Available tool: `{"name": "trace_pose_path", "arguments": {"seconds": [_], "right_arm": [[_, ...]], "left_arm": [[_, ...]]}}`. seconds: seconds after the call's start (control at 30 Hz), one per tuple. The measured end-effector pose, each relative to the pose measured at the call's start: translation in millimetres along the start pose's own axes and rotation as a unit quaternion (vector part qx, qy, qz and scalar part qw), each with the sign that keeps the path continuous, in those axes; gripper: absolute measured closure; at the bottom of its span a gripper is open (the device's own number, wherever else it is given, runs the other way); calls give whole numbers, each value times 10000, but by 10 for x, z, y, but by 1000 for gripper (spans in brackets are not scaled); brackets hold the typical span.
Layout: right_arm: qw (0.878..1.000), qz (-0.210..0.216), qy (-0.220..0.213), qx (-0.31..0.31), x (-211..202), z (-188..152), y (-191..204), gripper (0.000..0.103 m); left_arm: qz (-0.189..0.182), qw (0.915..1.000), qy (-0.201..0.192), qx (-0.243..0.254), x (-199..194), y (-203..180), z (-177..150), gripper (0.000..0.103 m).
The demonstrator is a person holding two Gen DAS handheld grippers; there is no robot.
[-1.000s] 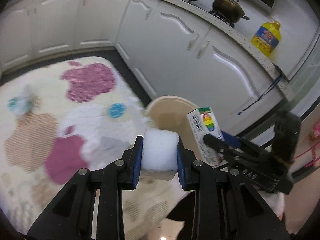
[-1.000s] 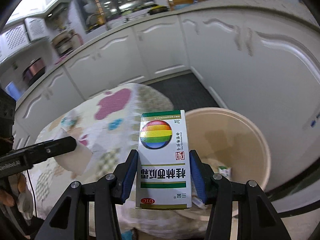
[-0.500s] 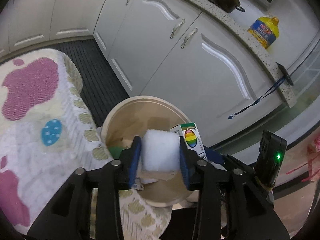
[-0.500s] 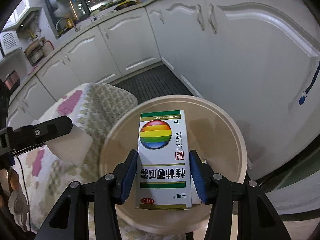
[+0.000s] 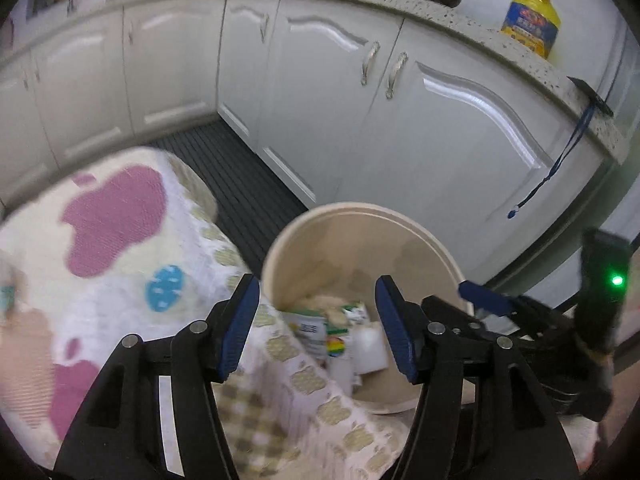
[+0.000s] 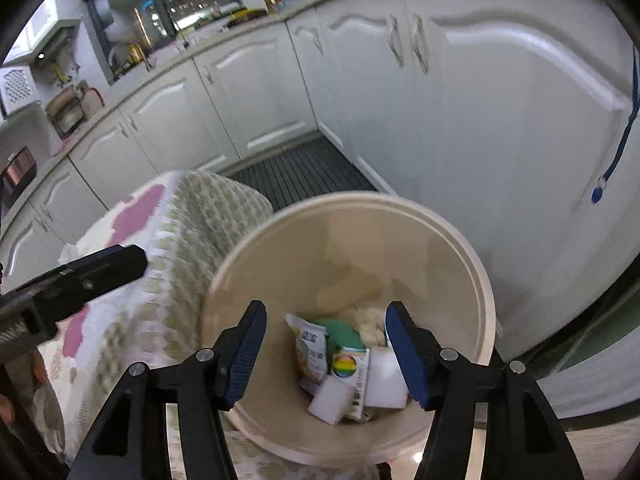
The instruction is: Collect trash
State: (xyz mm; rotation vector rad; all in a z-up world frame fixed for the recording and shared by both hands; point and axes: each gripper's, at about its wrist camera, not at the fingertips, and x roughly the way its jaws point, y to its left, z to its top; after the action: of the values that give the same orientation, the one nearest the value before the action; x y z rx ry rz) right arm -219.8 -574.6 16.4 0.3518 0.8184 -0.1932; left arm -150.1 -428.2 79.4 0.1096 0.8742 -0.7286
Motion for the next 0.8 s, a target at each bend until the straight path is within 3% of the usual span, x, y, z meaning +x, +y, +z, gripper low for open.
{"name": "trace_pose_path", "arguments": {"seconds": [0.27,0.7,0.8], "right_arm": [[9990,42,-412,-135,-316,-33,358,43],[9924,75,-1128,-478,-688,-102,964,43],[9901,13,-1305,-512,-775,-116,1059,39]], "left_arm": [[518,9972,-516,160,-425,68,-139,44],[877,9886,-1225,86,-1107,260,-311,44],[935,9865,-1341,64,-1218,292,-339,44]]}}
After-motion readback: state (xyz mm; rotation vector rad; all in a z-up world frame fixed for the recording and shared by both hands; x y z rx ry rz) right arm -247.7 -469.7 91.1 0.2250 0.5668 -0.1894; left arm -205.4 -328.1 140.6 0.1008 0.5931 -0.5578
